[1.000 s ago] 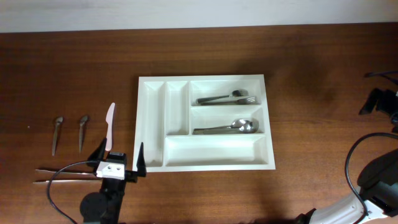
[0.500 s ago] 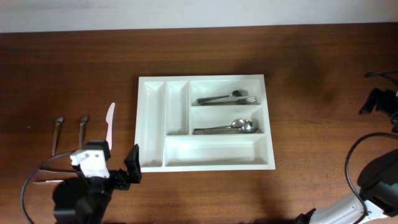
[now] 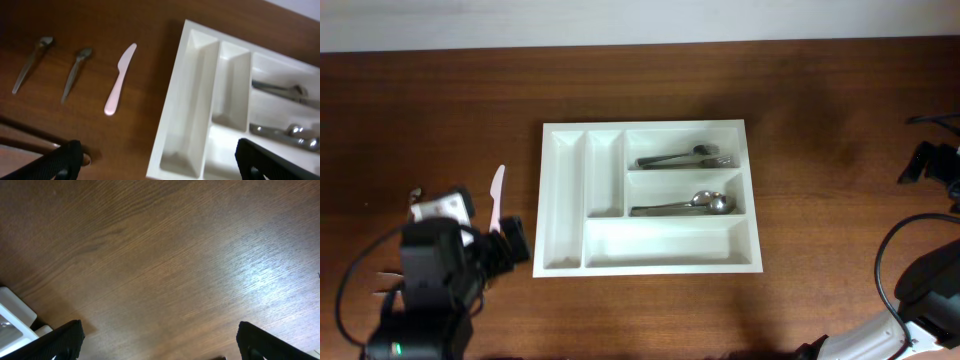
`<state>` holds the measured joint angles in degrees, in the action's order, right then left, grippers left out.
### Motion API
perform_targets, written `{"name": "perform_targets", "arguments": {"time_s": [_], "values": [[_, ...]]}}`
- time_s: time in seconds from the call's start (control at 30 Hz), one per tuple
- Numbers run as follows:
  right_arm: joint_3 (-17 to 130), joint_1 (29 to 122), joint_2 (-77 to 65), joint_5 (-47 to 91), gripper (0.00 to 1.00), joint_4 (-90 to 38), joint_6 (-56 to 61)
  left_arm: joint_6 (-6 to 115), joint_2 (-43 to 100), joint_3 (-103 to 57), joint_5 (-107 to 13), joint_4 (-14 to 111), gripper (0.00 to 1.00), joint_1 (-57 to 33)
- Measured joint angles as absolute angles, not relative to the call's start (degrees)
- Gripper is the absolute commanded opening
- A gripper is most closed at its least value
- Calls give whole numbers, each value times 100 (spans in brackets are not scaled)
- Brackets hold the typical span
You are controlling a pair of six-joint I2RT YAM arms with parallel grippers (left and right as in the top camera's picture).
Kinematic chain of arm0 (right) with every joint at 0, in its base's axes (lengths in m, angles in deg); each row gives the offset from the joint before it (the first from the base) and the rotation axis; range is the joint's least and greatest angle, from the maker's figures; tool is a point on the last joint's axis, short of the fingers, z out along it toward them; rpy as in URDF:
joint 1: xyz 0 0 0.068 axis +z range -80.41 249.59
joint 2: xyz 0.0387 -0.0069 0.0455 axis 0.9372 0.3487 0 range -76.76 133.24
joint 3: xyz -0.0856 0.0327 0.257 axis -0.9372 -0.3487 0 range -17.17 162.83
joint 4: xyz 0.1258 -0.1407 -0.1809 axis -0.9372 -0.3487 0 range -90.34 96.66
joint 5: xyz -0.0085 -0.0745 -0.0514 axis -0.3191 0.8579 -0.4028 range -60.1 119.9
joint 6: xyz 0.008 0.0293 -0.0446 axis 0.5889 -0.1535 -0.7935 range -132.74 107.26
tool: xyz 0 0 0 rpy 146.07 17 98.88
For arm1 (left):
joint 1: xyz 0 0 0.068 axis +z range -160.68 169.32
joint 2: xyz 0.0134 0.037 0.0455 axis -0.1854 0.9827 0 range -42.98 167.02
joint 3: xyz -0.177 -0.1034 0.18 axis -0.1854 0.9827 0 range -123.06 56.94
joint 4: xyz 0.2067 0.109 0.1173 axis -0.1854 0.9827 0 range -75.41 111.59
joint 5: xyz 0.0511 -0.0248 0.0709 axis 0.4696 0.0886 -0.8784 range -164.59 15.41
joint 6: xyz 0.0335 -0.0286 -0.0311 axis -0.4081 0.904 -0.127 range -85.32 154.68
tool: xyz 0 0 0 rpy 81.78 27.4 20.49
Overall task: Pack container
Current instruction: 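Move the left gripper down over the metal sticks on the left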
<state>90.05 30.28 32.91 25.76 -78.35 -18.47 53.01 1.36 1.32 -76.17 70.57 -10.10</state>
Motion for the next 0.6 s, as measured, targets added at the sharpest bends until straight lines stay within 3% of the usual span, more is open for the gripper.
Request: {"name": "perform_targets", "arguments": {"time_s": [0.17,0.4,0.6], "values": [[9005,3028,3291,2576,99,-7835,-1847,5465,700,-47,-7936,7134,99,-1010],[9005,3028,3291,2573,99,-7833,-1847,7771,1093,-89,-8998,8491,99,-455],[9005,3028,3291,2576,99,-7835,-1847,8837,1091,-93,-9416,8517,99,266]]}}
